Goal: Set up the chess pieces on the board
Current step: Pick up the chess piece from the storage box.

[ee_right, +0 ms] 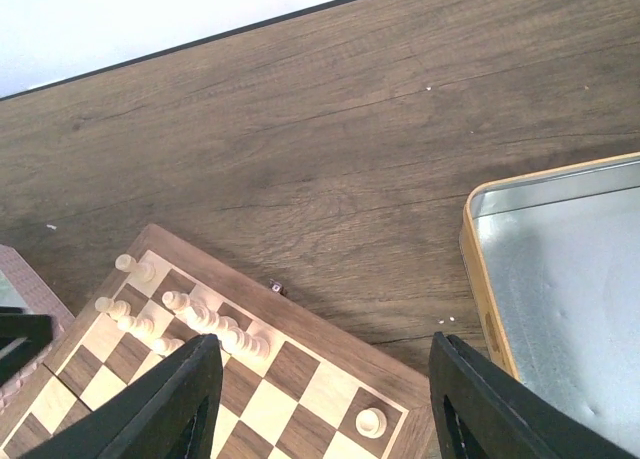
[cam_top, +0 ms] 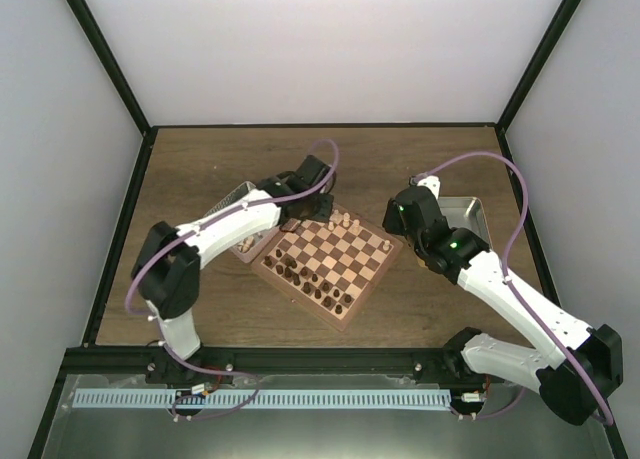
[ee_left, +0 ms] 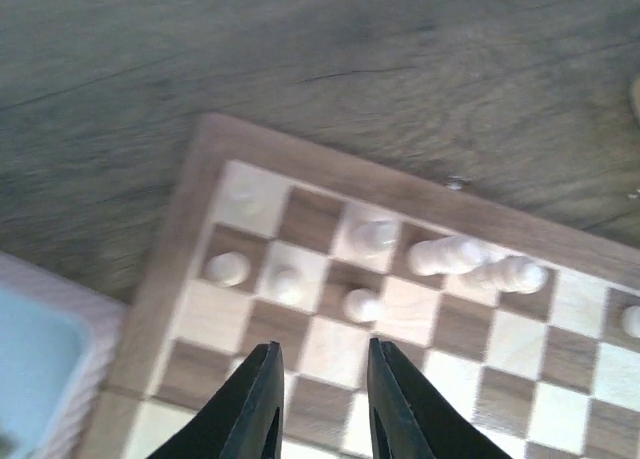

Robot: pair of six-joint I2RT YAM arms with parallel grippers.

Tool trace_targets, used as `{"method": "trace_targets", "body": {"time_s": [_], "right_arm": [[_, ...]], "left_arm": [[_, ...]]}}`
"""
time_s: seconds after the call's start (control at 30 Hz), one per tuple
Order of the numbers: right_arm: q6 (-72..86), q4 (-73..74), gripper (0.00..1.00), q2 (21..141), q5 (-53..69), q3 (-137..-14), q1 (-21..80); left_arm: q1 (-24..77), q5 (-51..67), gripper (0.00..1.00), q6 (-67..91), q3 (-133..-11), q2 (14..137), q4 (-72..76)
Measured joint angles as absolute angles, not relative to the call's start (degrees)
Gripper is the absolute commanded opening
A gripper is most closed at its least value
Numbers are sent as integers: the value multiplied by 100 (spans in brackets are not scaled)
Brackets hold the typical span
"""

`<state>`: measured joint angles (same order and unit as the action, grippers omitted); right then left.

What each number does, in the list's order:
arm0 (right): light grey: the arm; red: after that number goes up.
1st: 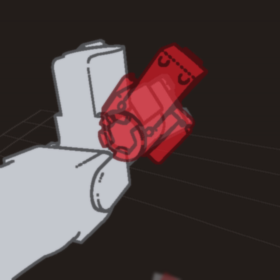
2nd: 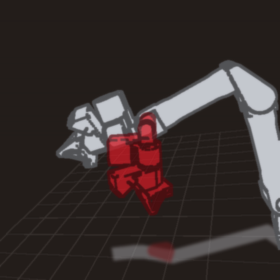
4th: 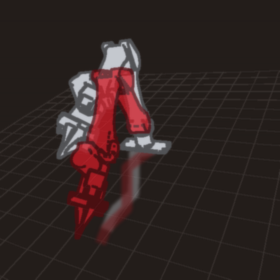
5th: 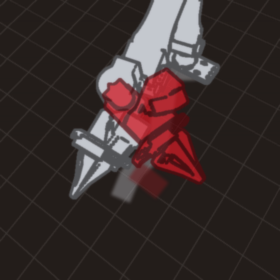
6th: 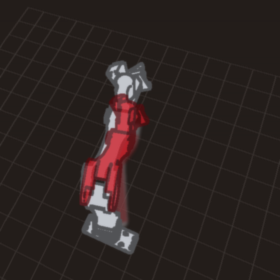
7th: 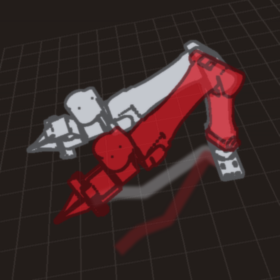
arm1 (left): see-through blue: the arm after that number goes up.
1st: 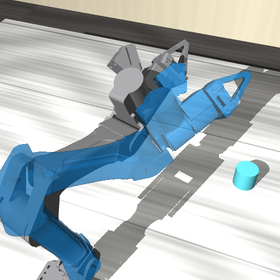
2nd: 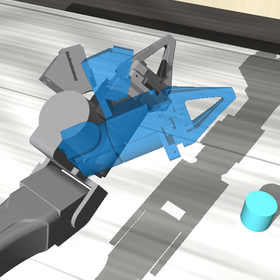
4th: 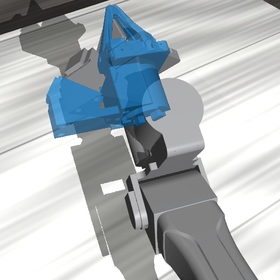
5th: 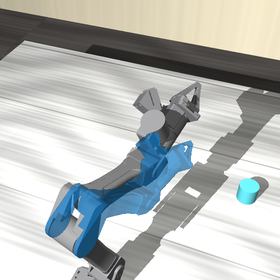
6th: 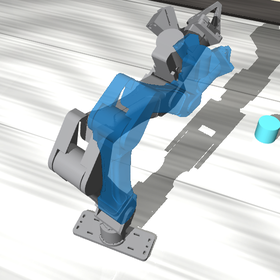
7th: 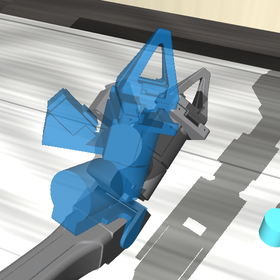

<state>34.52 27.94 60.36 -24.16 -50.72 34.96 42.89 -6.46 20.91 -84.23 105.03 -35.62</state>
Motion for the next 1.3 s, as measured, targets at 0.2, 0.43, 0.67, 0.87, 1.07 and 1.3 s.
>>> {"method": "trace_targets", "body": {"time_s": [0.2,0.43,0.67,0.87,1.07,1.3], "right_arm": [[3485,2779,58,6040,-2324,-5072,3494],[3546,2759,58,6136,-2213,-5072,3494],[3594,2757,59,6169,-2206,-5072,3494],[3607,2755,58,6169,-2206,-5072,3494],[3605,2755,59,6219,-2206,-5074,3494],[3605,2735,58,6235,-2206,-5074,3494]], "left_arm": [[3651,-1105,33,2276,-7439,9695,-3411],[2803,-1503,41,2528,-6331,9513,-3138],[2587,-1625,37,2558,-5979,9717,-2783],[2423,-1533,34,2567,-5979,10016,-2473],[2279,-1369,32,2657,-5990,10230,-2410],[2252,-1090,24,2703,-5990,10291,-2410]]}}
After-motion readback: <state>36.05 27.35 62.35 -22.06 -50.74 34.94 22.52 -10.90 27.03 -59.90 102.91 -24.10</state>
